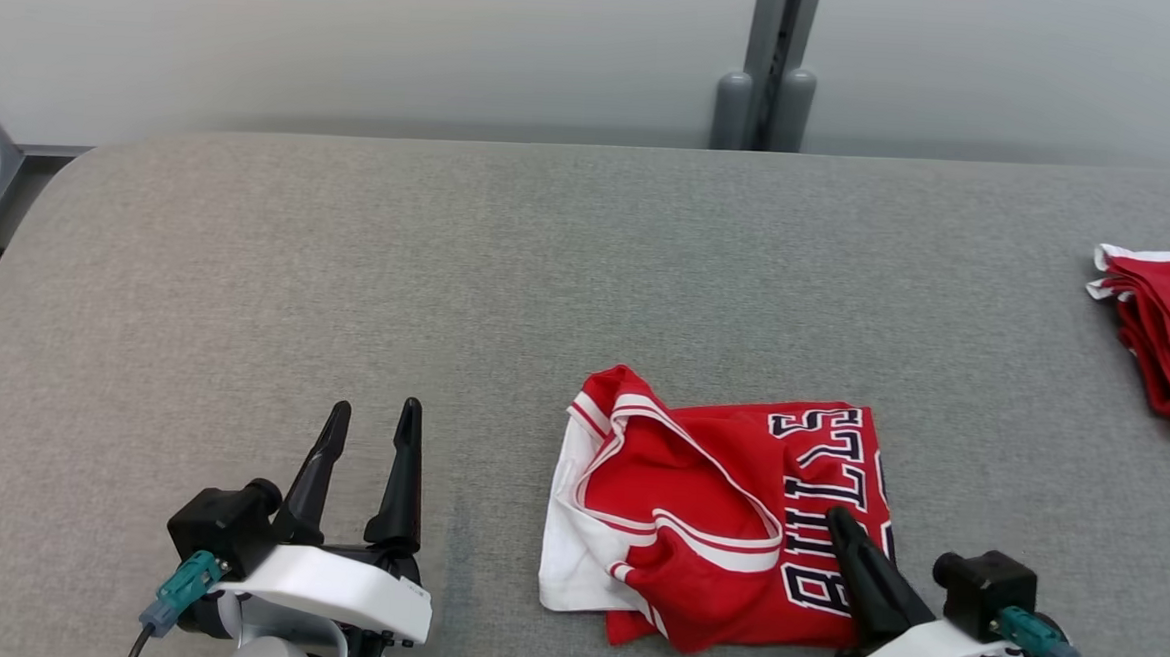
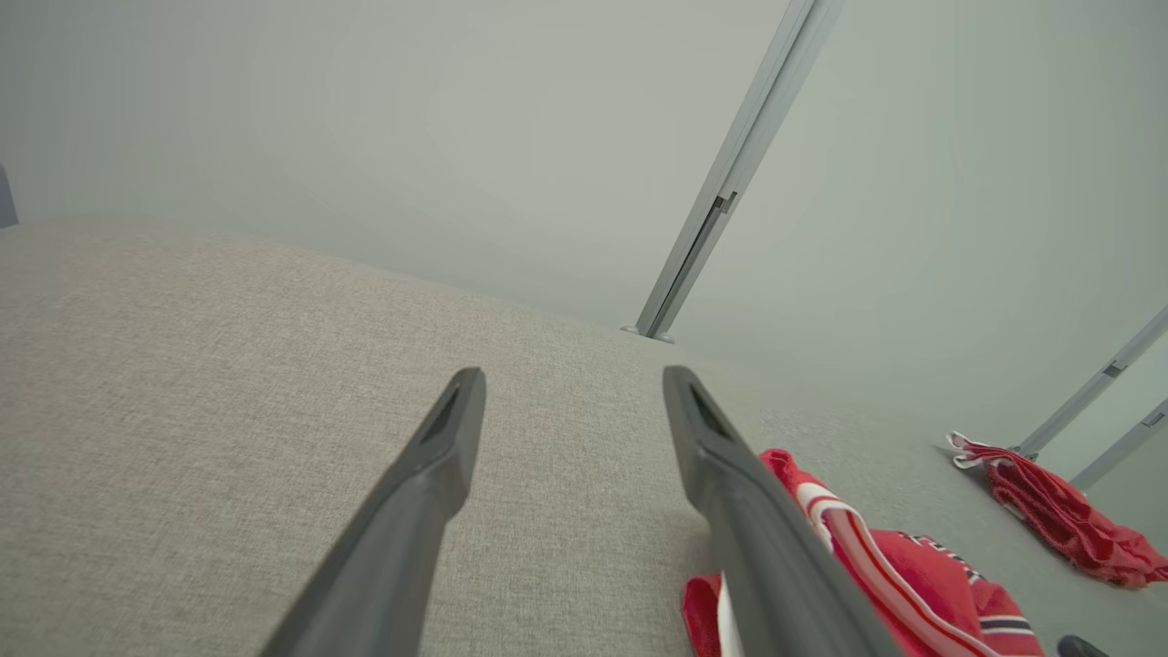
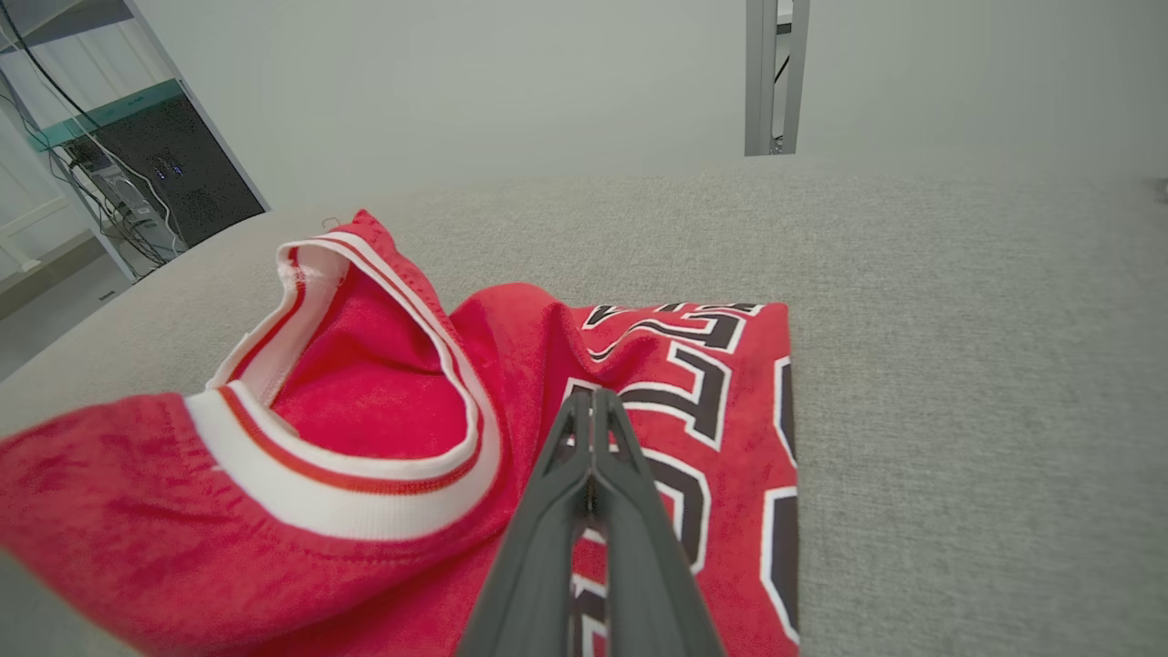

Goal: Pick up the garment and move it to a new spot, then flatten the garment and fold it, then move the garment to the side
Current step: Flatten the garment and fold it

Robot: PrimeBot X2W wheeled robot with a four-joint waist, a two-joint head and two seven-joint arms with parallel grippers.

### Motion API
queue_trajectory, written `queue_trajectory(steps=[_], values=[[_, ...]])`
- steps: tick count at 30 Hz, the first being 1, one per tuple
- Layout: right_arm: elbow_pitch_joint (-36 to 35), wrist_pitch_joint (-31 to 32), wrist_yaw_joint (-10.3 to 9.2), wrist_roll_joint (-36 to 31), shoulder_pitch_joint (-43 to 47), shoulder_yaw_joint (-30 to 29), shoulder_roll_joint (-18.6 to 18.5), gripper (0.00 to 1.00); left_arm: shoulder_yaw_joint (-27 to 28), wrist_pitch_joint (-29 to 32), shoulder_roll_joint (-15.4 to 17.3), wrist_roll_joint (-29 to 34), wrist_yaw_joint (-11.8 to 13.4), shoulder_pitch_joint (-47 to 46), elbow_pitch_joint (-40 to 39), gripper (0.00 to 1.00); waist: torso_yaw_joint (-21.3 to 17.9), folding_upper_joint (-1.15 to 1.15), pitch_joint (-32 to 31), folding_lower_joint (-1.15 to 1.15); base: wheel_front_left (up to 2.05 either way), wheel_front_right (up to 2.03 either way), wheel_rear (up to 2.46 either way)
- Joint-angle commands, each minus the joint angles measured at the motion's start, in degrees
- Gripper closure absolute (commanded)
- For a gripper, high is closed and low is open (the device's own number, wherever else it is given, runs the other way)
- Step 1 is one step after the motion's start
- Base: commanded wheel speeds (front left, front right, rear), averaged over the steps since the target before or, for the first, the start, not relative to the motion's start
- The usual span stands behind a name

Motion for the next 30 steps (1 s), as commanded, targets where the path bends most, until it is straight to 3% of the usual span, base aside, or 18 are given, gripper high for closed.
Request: queue_trajectory(steps=[1,12,30], values=[[1.5,-0.8,0.0,-0.3,-1.0,0.6,-0.1,1.0,0.4,0.0,0.2,0.4,-0.1,0.3,0.0,0.0,1.0,0.0,0.0,0.0,0.0,0.0,0.0],[12.9,-3.8,0.0,2.3,-5.4,7.2,0.4,1.0,1.8,-0.1,-0.1,1.0,-0.6,0.4,0.0,0.0,4.4,0.0,-0.1,0.0,0.0,0.0,0.0],[19.8,-5.3,0.0,10.3,-14.7,30.7,0.3,1.0,3.7,0.0,-0.8,2.0,-1.5,-0.8,0.1,0.0,6.7,0.0,1.3,0.0,0.0,0.0,0.0]])
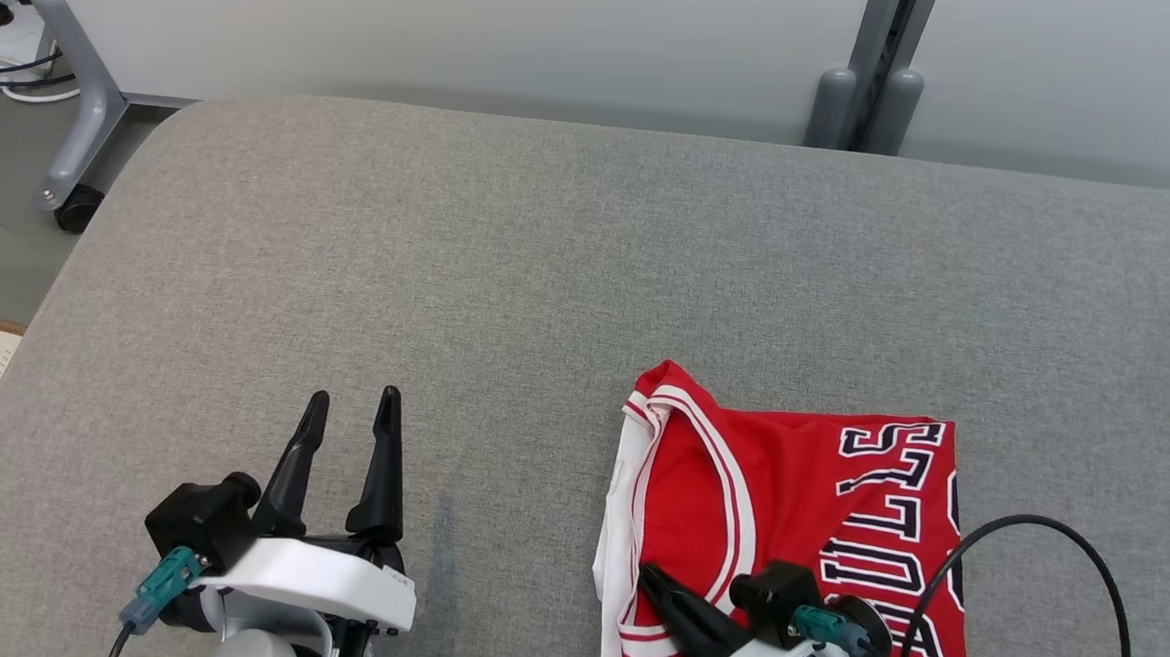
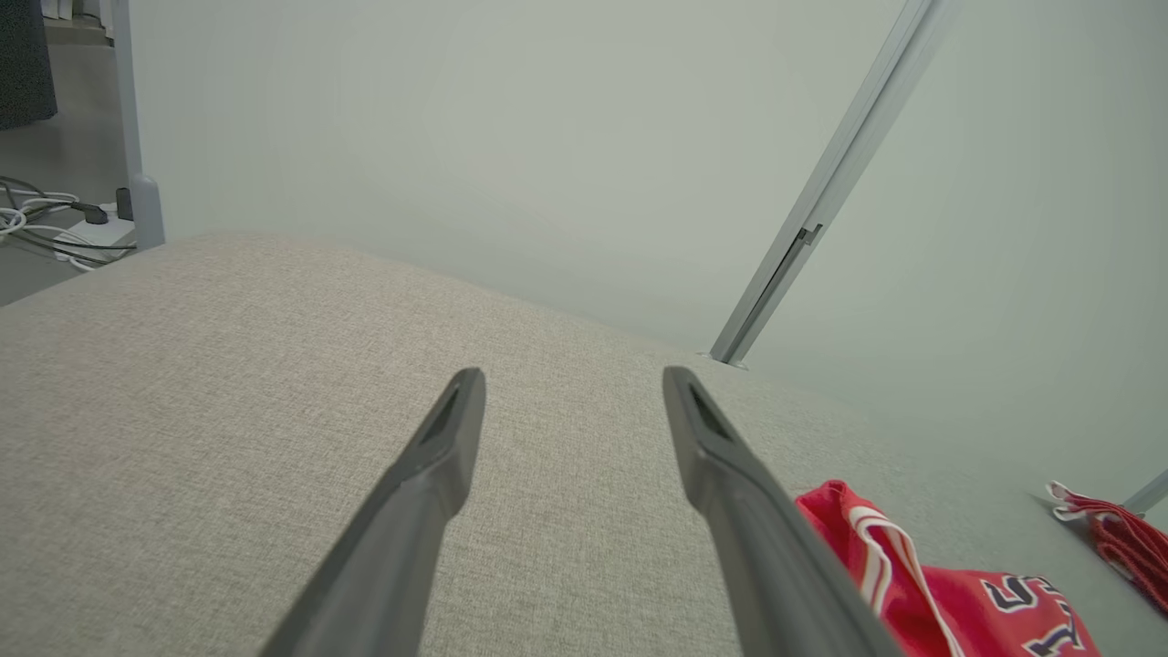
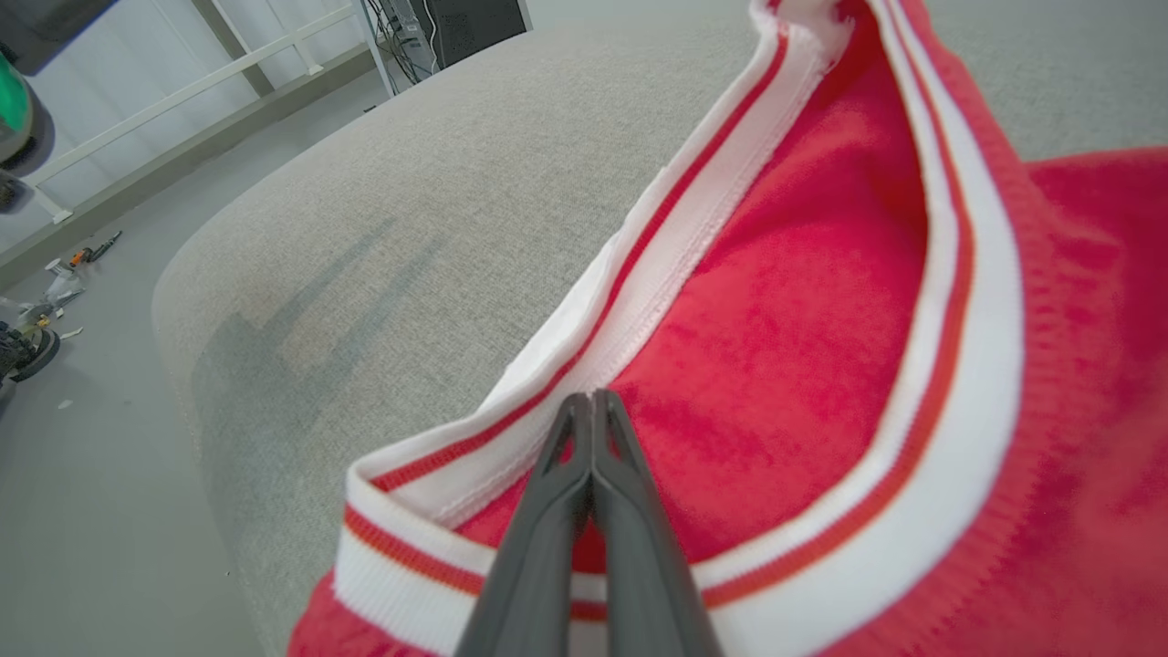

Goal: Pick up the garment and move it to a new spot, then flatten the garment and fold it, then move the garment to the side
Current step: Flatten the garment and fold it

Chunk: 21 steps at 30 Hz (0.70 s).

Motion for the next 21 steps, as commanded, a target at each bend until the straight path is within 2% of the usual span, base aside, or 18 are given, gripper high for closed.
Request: queue_trajectory(steps=[1,4,10,14,18,21], values=[[0.2,-0.4,0.0,0.8,-1.2,0.6,-0.4,1.0,0.4,0.0,0.0,0.4,-0.4,-0.7,0.0,0.0,-0.1,0.0,0.1,0.0,0.0,0.0,0.0],[0.0,-0.6,0.0,0.5,-2.5,-0.5,-0.4,1.0,0.8,0.0,-0.1,0.6,-0.3,-0.5,-0.1,0.0,-0.5,0.0,0.3,0.0,0.0,0.0,0.0],[-4.6,-0.6,0.0,-3.5,-2.6,-8.7,-0.8,1.0,1.3,0.0,-0.3,0.9,-0.5,-0.3,-0.3,0.0,-1.7,0.0,0.4,0.0,0.0,0.0,0.0],[-5.7,-0.6,0.0,-5.3,-2.5,-12.1,-1.2,1.0,1.3,0.0,-0.3,1.0,-0.5,-0.5,-0.2,0.0,-2.0,0.0,0.5,0.0,0.0,0.0,0.0],[-4.7,-0.6,0.0,-6.5,-4.4,-14.8,-1.2,1.0,0.8,0.0,-0.5,1.1,-0.9,-1.4,-0.1,0.0,-1.1,0.0,1.2,0.0,0.0,0.0,0.0],[-1.2,-0.6,0.0,-7.1,-6.6,-15.1,-1.1,1.0,0.5,0.0,-0.6,0.9,-1.0,-2.0,0.0,0.0,0.4,0.0,2.1,0.0,0.0,0.0,0.0]])
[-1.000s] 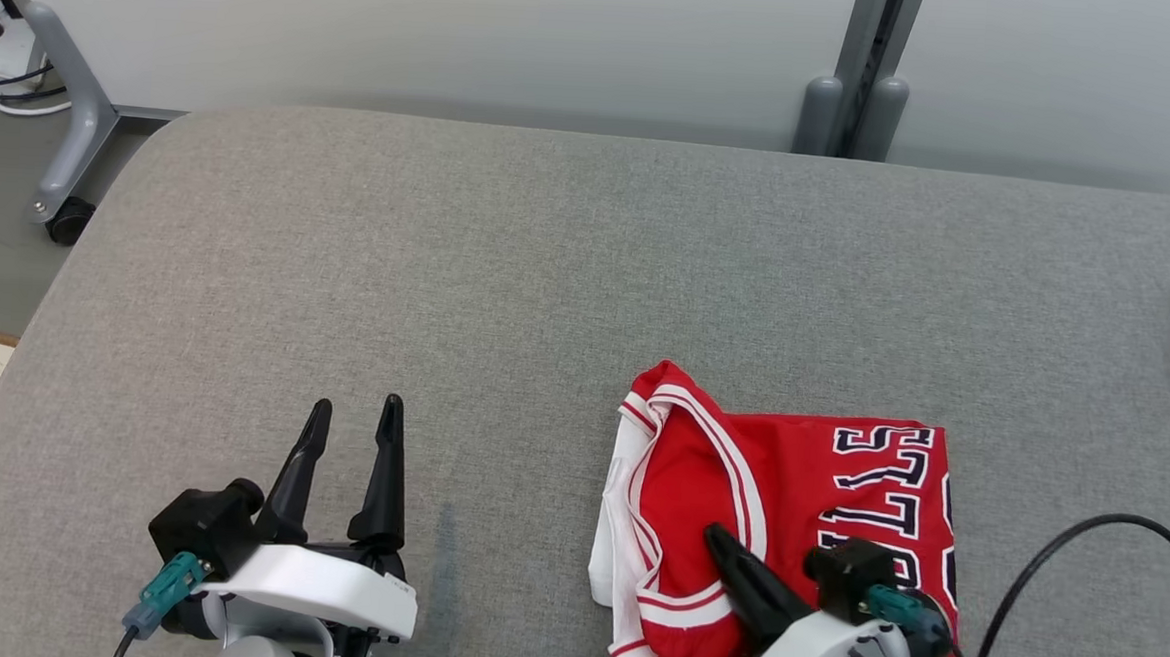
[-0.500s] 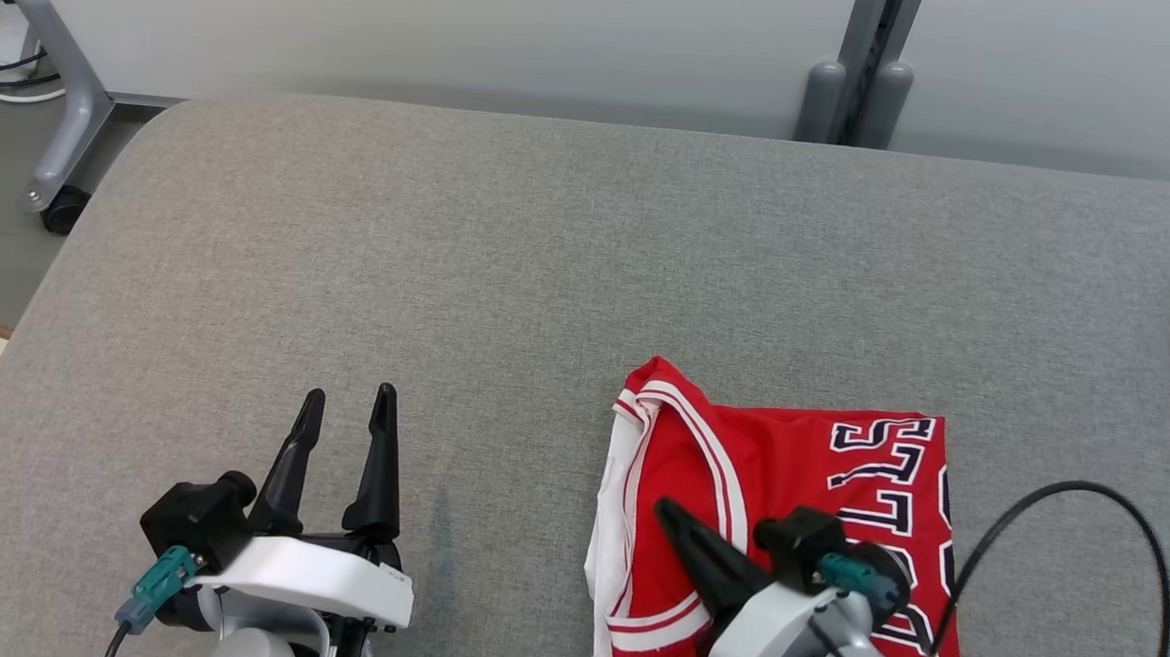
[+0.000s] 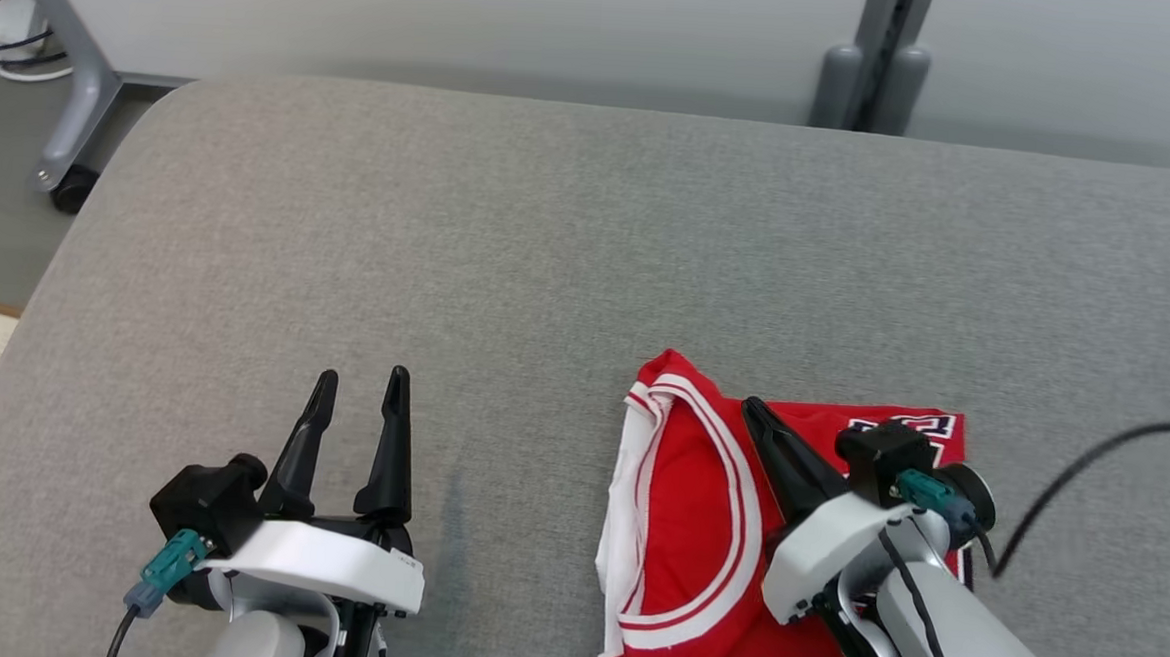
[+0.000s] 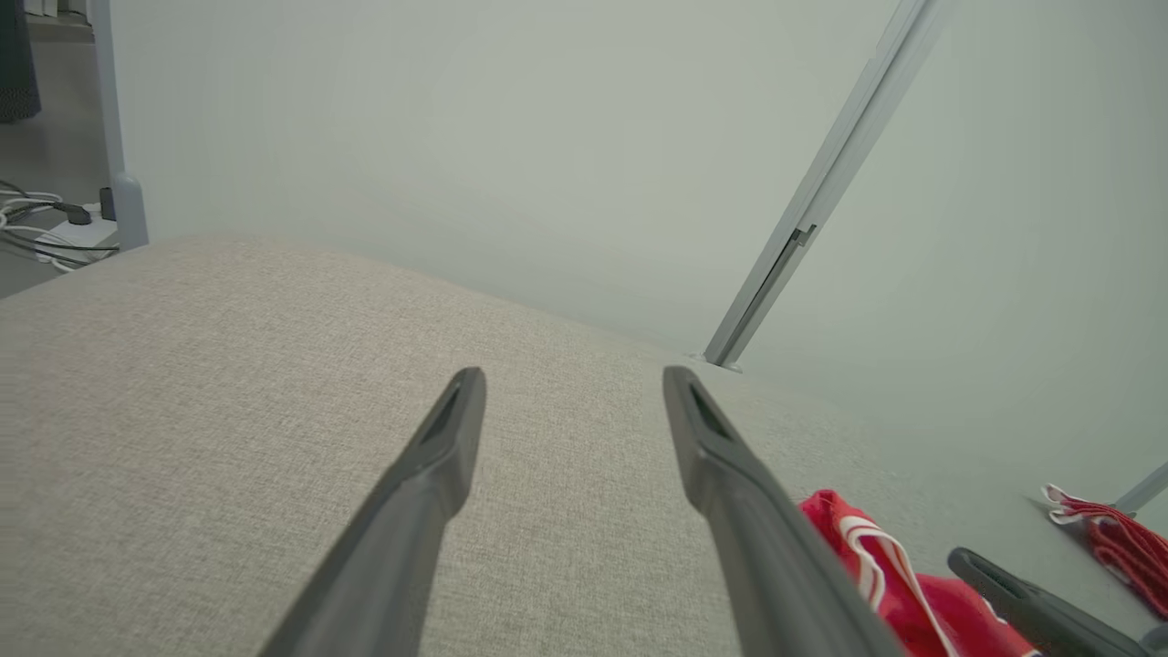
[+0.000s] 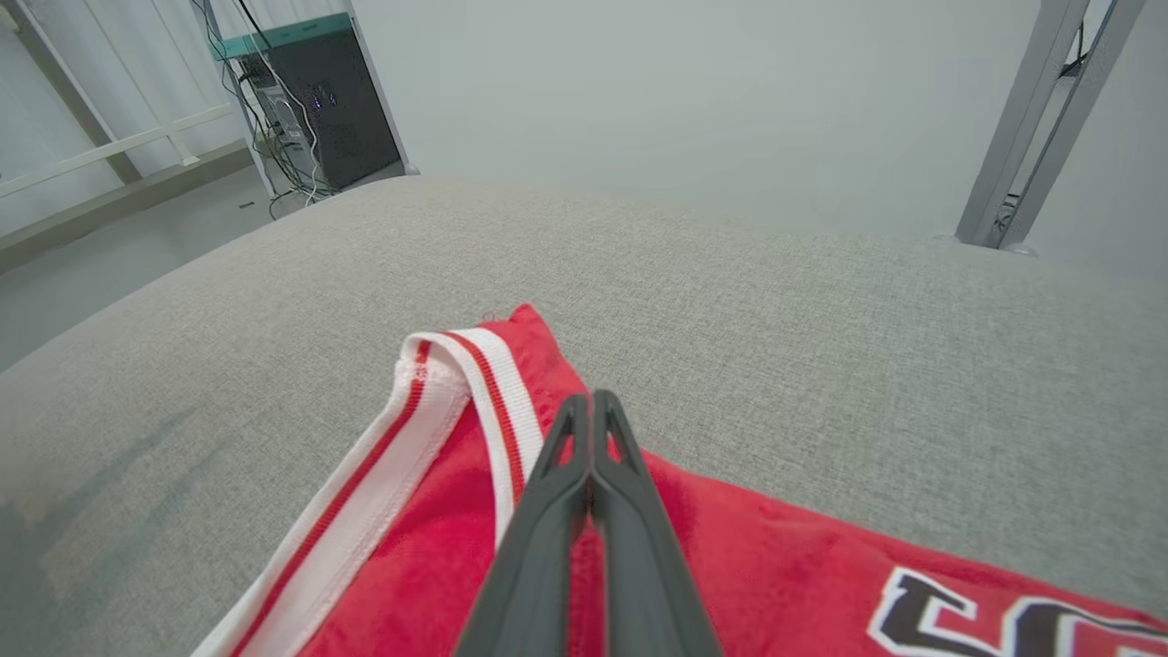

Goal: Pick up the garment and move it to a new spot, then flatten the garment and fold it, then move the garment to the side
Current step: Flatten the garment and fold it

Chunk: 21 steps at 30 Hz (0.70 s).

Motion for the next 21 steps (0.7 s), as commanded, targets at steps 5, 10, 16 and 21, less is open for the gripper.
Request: queue_trajectory(steps=[5,10,16,21], values=[[7.2,0.2,0.0,0.0,-5.6,2.2,0.2,1.0,0.0,0.0,0.1,-0.1,-0.2,-1.8,0.0,0.0,3.7,0.0,2.3,0.0,0.0,0.0,0.0],[13.3,0.3,0.0,1.2,-9.9,6.0,0.5,1.0,0.0,0.0,0.0,-0.4,-0.3,-2.2,-0.3,0.0,6.3,0.0,3.7,0.0,0.0,0.0,0.0],[14.5,-0.1,0.0,4.7,-12.6,12.3,0.7,1.0,-0.1,0.0,-0.1,-0.9,-0.1,-2.4,-0.4,0.0,7.4,0.0,3.9,0.0,0.0,0.0,0.0],[12.6,-0.4,0.0,5.4,-14.2,13.1,0.6,1.0,0.3,0.0,-0.1,-0.5,0.3,-1.7,-0.7,0.0,5.6,0.0,3.1,0.0,0.0,0.0,0.0]])
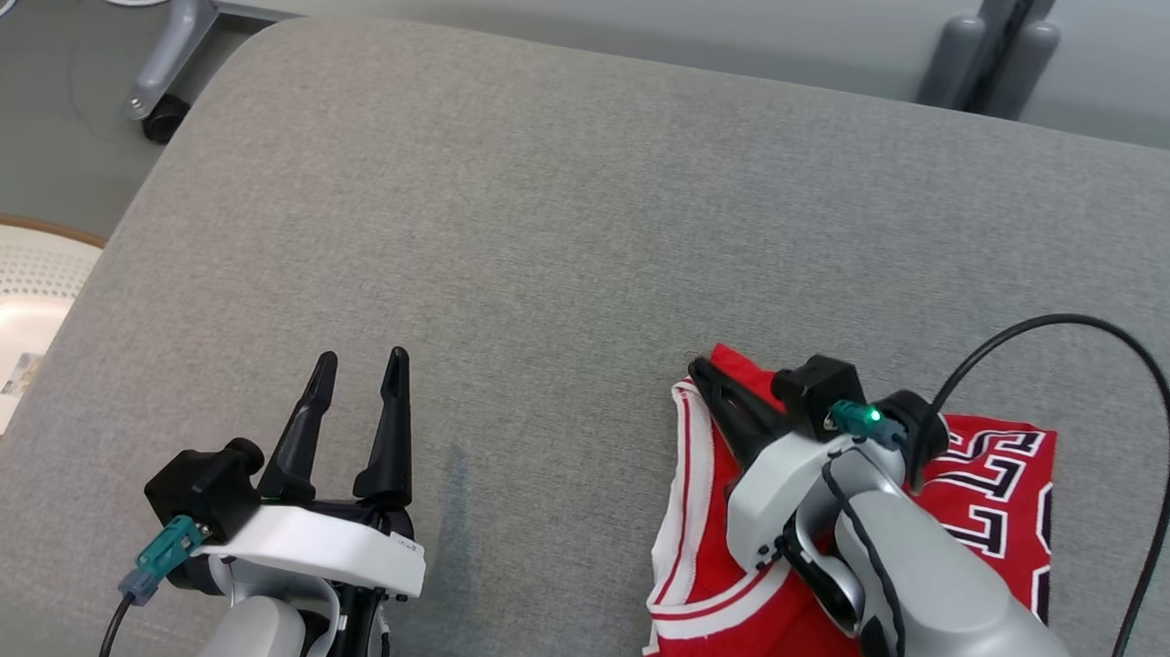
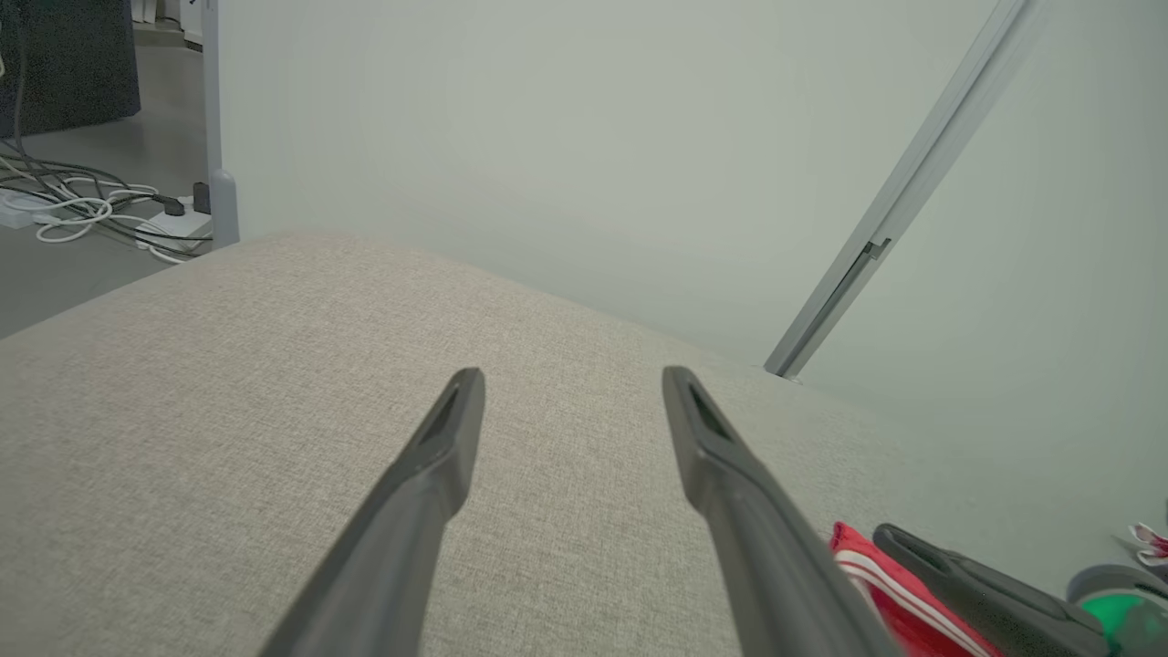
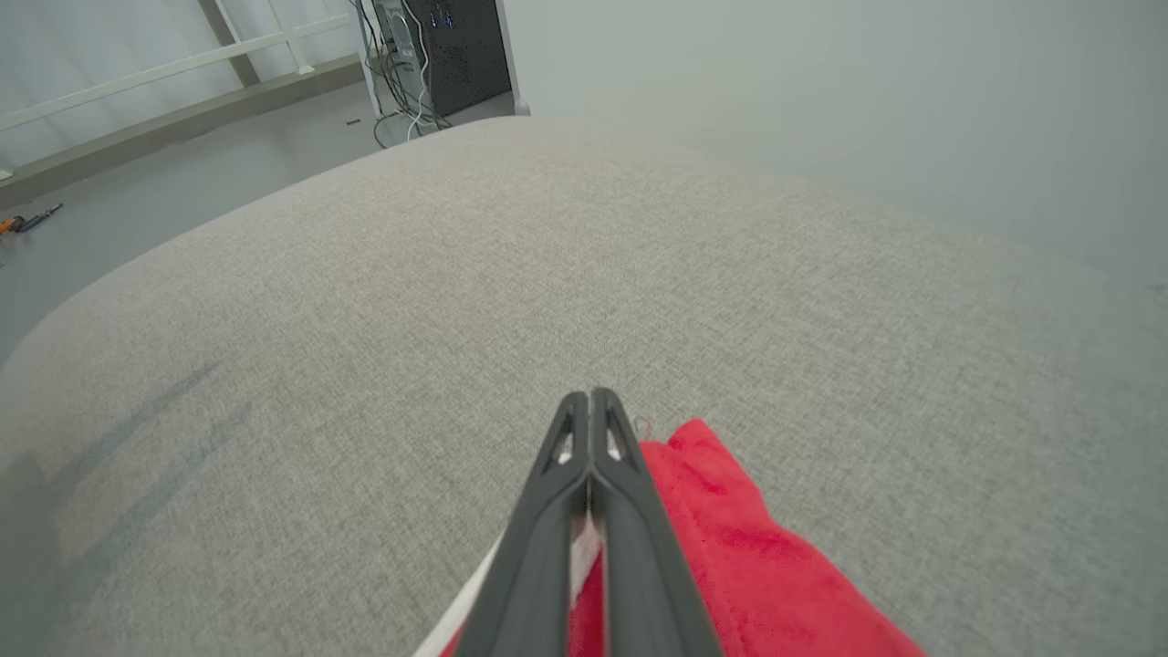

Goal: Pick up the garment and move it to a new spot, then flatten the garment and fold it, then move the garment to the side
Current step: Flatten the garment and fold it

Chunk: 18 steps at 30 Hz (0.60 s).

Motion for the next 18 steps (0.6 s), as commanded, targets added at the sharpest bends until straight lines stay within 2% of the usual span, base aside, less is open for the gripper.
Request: queue_trajectory(steps=[1,11,18], values=[[-0.9,-0.4,0.0,-0.5,-0.7,-1.0,-0.4,1.0,0.2,0.0,0.2,0.4,0.2,-0.1,-0.3,0.0,-1.1,0.0,-0.5,0.0,0.0,0.0,0.0],[-13.7,-0.4,0.0,-7.6,7.9,-14.2,-1.9,1.0,-0.9,0.0,0.2,2.0,-0.2,1.0,-0.5,0.0,-7.2,0.0,-2.7,0.0,0.0,0.0,0.0],[-20.0,-0.4,0.0,-10.6,16.4,-19.6,-2.5,1.0,-1.3,0.0,0.2,2.4,-0.3,1.8,0.0,0.0,-9.8,0.0,-3.8,0.0,0.0,0.0,0.0]])
